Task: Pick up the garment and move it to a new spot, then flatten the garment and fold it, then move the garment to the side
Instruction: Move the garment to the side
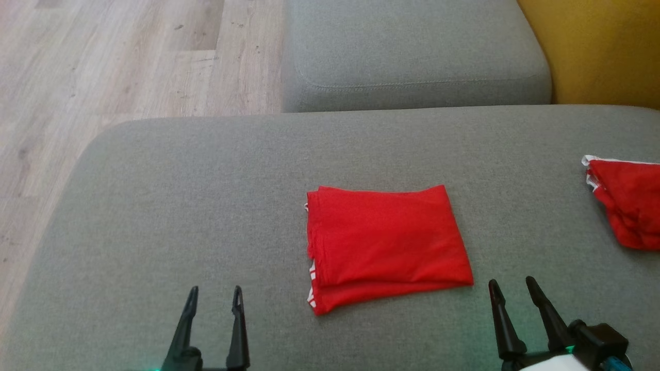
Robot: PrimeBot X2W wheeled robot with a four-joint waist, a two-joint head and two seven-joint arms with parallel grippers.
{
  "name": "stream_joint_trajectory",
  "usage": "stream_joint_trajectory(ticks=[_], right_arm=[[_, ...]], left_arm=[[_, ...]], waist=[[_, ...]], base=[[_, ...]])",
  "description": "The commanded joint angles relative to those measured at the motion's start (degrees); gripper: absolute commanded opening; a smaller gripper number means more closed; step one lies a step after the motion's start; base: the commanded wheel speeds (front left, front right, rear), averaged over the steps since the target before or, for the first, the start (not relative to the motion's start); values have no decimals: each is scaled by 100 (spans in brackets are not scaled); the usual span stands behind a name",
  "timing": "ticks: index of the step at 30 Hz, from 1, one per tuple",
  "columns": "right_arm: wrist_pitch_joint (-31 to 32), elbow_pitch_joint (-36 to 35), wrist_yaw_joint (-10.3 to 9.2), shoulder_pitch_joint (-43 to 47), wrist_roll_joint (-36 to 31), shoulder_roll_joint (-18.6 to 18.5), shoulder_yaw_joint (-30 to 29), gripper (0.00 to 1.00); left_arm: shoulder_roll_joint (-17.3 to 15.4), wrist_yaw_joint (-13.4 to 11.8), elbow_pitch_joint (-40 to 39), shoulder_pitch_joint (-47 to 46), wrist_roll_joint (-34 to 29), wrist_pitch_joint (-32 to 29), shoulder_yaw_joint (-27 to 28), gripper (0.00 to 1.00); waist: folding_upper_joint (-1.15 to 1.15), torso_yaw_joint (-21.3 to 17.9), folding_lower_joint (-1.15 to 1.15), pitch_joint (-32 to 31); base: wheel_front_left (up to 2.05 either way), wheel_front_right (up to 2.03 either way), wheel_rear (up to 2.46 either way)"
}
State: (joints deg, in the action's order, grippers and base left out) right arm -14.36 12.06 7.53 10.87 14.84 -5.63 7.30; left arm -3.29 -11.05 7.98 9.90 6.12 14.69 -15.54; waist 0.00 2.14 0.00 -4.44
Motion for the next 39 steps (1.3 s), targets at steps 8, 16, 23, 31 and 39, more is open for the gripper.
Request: stream_joint_trajectory(ticks=[8,16,23,31,39], right_arm=[[-63,22,-4,-362,61,30,-85,100],[-48,1362,-4,-1605,517,-118,87,100],[654,2914,-4,-3023,1256,-450,476,100],[1040,3789,-4,-3577,1802,-628,1190,0],[437,3923,-4,-4009,1488,-1381,1464,0]], left_arm=[[40,27,-134,-246,-72,30,202,100],[40,20,-123,-513,-91,30,-42,100],[41,-44,-75,-963,-14,30,-312,100],[41,-174,-56,-1121,54,30,-403,100],[41,-217,-162,-1155,2,30,-279,100]], waist=[[0,92,0,176],[0,340,0,679],[0,592,0,1110],[0,685,0,1296],[0,248,0,1527]], base=[[0,0,0],[0,0,0],[0,0,0],[0,0,0],[0,0,0]])
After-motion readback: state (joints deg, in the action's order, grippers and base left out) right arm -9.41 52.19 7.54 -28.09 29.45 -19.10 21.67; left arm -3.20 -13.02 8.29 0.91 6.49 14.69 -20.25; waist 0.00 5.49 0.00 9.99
